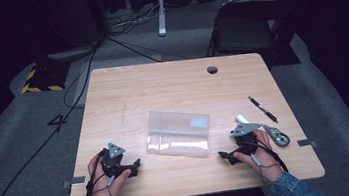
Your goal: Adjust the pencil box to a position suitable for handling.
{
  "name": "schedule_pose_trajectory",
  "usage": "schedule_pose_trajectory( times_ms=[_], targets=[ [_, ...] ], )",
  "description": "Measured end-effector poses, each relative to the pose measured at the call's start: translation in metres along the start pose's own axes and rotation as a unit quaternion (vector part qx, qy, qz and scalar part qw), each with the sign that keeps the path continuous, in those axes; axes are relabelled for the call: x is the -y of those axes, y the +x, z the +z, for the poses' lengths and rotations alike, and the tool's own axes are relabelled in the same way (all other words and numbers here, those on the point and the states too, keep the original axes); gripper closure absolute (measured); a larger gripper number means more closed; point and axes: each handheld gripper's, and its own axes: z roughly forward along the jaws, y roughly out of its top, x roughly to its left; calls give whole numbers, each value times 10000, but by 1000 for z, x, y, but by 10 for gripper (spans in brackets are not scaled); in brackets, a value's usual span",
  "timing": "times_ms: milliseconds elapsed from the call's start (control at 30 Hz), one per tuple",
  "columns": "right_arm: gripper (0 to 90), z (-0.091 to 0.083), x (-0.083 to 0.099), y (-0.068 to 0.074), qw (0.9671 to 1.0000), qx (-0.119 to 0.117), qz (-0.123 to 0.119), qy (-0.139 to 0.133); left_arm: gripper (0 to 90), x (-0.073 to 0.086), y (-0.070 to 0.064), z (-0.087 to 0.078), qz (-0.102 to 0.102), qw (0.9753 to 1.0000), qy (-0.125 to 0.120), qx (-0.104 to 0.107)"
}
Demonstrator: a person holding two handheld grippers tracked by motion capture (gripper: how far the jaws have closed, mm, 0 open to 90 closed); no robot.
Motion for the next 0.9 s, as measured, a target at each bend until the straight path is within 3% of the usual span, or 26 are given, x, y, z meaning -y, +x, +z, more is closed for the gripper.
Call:
schedule_pose_trajectory(
  times_ms=[100, 200, 300, 367, 500, 700, 900],
  targets=[
    [84, 0, -1, 3, 10000, -35, -35, -81, 169, 0, -1, -1, 48, 10000, -53, 7],
    [198, -1, -1, 4, 9999, 10, 63, -142, 200, -2, -2, -1, 50, 10000, -38, 10],
    [263, -4, -3, 2, 9997, -88, 175, -140, 214, -4, -3, -4, 22, 10000, -89, 31],
    [272, -7, -6, 1, 9992, -108, 312, -233, 230, -6, -4, -5, -71, 9998, -182, 83],
    [292, -11, -14, 2, 9991, -109, 312, -284, 248, -8, -5, -7, -69, 9997, -222, 76],
    [293, -7, -32, 7, 9990, -180, 288, -282, 261, -7, -1, -6, -13, 9999, -84, -85],
    [291, 5, -49, 14, 9992, -256, 240, -204, 263, -2, 6, -4, -113, 9998, -2, -159]
  ],
)
